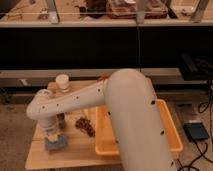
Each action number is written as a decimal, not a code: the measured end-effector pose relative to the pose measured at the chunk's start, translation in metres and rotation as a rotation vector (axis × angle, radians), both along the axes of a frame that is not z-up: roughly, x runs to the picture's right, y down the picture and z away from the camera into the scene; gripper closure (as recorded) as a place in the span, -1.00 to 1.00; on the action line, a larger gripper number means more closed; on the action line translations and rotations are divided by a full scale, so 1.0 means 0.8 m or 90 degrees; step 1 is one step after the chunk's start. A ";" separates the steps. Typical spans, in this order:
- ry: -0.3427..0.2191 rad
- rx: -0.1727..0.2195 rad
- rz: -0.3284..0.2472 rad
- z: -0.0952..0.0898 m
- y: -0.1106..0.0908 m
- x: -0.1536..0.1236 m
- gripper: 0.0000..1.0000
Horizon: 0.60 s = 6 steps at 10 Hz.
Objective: Wipe table surface with sponge
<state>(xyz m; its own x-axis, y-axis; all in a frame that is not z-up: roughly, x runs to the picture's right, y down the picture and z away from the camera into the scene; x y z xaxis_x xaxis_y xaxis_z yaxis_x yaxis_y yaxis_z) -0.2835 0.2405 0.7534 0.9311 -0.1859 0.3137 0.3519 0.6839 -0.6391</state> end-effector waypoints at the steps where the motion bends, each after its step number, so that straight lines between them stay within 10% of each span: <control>1: -0.009 -0.004 -0.006 -0.005 0.007 -0.005 1.00; 6: -0.038 -0.043 -0.042 -0.036 0.057 -0.005 1.00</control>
<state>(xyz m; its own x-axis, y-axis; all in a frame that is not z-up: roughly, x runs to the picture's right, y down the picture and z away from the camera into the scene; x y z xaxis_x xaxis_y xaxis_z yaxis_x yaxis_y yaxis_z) -0.2875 0.2863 0.7249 0.8972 -0.2220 0.3819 0.4329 0.6139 -0.6601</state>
